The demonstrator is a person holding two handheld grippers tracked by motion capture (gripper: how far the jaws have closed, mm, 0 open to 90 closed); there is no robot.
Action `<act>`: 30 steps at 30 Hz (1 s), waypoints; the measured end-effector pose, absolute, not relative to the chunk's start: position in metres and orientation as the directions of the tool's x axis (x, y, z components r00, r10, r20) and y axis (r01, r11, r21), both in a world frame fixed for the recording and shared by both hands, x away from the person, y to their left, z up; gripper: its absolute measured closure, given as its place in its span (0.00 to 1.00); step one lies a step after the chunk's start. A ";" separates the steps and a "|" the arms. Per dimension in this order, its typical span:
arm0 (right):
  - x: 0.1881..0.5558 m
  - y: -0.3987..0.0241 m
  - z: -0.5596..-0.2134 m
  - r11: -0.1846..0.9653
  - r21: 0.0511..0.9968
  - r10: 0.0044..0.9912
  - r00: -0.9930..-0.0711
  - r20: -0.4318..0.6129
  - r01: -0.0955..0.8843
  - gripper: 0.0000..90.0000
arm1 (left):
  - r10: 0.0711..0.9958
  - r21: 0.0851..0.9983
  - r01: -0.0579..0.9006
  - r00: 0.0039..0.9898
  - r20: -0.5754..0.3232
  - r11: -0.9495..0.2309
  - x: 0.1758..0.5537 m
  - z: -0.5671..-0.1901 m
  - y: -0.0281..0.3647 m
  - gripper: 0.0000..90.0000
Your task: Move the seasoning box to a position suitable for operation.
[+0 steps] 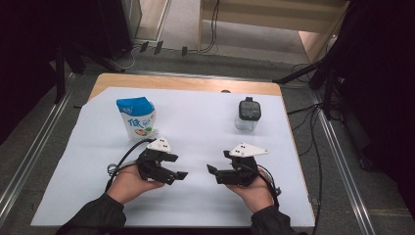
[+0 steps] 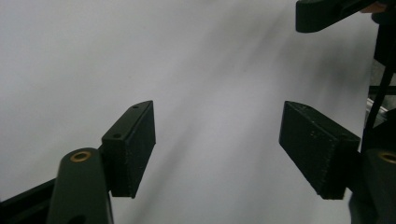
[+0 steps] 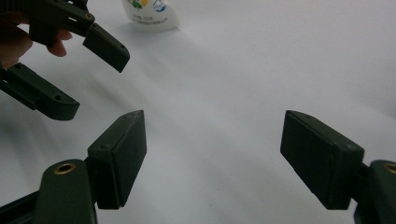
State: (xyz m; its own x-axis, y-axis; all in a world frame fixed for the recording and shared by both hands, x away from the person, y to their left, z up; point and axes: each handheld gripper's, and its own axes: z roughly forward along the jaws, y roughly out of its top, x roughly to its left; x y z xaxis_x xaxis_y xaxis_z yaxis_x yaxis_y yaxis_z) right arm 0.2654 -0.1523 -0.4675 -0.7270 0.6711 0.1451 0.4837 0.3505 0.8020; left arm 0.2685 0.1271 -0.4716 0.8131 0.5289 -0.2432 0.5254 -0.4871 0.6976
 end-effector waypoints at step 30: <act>0.287 -0.178 -0.470 0.275 0.810 0.702 -0.684 0.200 0.518 0.44 | 0.501 0.731 0.487 0.834 -0.229 -0.477 0.279 -0.469 0.151 0.45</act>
